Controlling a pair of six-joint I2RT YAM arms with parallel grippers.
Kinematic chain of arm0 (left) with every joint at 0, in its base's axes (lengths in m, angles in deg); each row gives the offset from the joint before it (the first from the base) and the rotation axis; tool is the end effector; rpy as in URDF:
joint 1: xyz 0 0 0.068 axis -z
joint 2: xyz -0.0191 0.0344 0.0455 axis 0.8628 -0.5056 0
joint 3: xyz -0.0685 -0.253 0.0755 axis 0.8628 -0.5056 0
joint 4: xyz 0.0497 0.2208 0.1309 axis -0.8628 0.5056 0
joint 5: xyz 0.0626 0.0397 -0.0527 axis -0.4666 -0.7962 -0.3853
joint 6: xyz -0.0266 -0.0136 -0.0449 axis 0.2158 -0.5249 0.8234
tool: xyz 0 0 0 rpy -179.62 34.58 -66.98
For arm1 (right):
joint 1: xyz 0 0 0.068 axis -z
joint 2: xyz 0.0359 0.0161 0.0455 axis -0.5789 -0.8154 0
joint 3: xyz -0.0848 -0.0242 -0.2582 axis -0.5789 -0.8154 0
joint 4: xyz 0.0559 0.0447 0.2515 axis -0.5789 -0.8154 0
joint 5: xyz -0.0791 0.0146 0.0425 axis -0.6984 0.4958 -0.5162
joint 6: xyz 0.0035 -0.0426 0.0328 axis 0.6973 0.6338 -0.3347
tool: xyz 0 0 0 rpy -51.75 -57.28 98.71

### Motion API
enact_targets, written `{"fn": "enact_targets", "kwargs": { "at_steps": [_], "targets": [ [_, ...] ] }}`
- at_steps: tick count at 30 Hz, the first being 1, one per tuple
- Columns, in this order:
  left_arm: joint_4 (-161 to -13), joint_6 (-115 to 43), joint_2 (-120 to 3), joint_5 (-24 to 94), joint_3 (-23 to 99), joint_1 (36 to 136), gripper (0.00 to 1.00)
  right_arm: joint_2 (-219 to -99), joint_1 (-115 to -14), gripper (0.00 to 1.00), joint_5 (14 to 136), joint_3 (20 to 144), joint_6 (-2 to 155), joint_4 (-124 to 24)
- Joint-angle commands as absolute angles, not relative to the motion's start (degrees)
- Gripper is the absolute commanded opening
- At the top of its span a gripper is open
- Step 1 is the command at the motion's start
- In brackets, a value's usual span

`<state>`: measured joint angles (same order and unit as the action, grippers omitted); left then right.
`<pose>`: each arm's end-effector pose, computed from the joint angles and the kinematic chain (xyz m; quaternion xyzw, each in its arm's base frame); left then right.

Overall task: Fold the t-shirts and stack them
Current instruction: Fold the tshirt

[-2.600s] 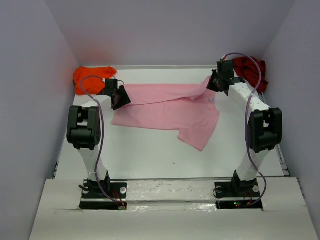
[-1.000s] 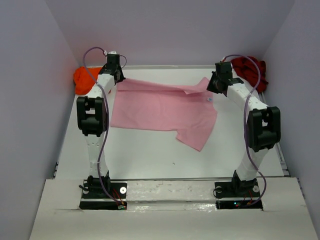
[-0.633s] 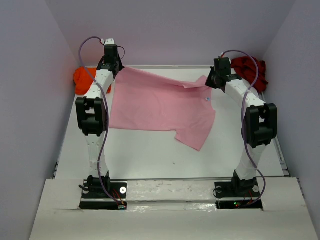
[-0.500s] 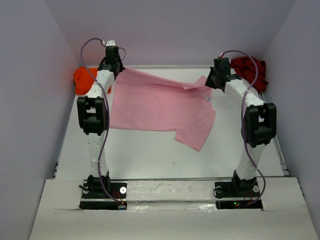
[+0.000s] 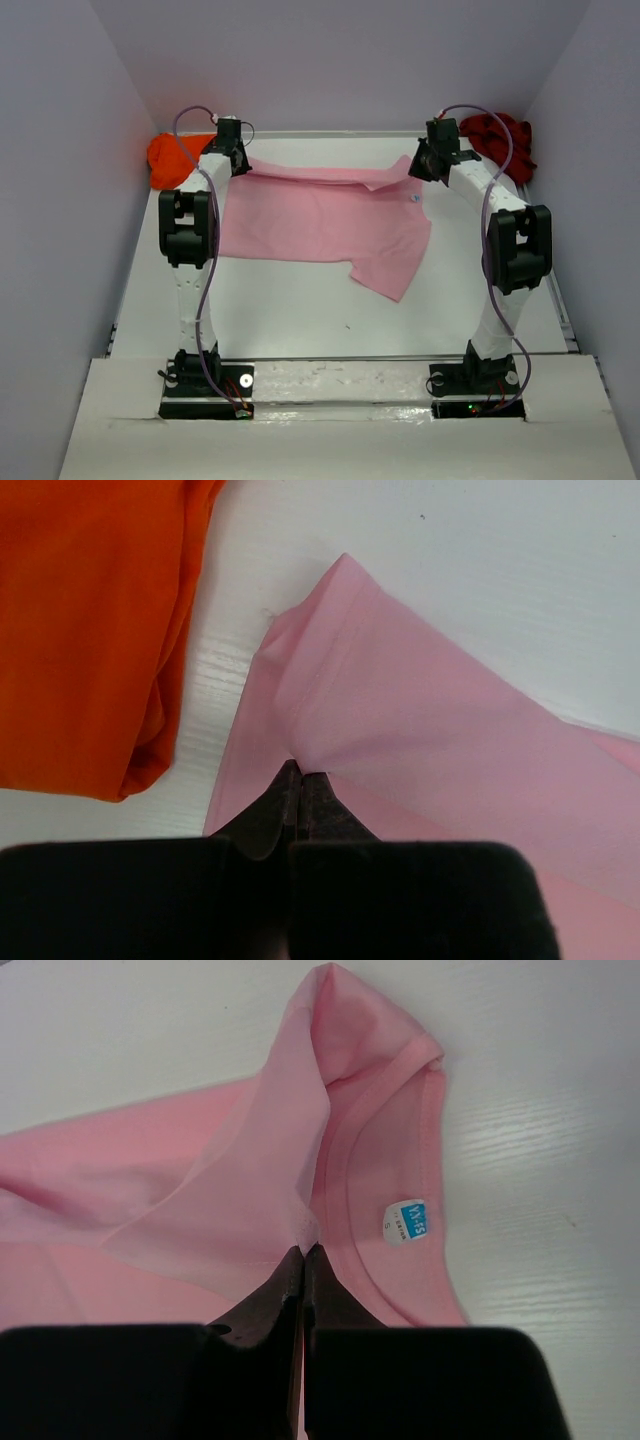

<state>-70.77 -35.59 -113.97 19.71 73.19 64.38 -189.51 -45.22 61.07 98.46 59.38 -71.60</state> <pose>0.5260 -0.0394 0.2059 -0.0857 0.8909 -0.0101 0.4460 0.4440 0.0733 0.2622 0.1346 0.9010 0.0748 0.4055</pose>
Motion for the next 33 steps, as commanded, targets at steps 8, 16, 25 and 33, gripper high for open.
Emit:
{"fn": "enact_targets", "kwargs": {
  "at_steps": [8, 16, 25, 33],
  "targets": [
    [-68.0, -36.6, -106.0, 19.6, 67.2, 63.8, 0.00, -188.1, -45.5, 0.00, 66.6, 95.3, 59.0, -73.1],
    [-67.5, -36.1, -100.5, 20.0, 66.1, 63.9, 0.00, -187.0, -45.5, 0.00, 66.6, 95.0, 59.3, -73.5],
    [-66.9, -36.4, -94.8, 18.9, 61.4, 63.8, 0.00, -186.6, -45.5, 0.00, 68.6, 94.9, 58.9, -73.5],
    [-68.1, -36.5, -91.0, 19.3, 58.2, 63.8, 0.00, -184.5, -45.5, 0.00, 68.7, 95.5, 58.8, -73.6]
  ]
}}
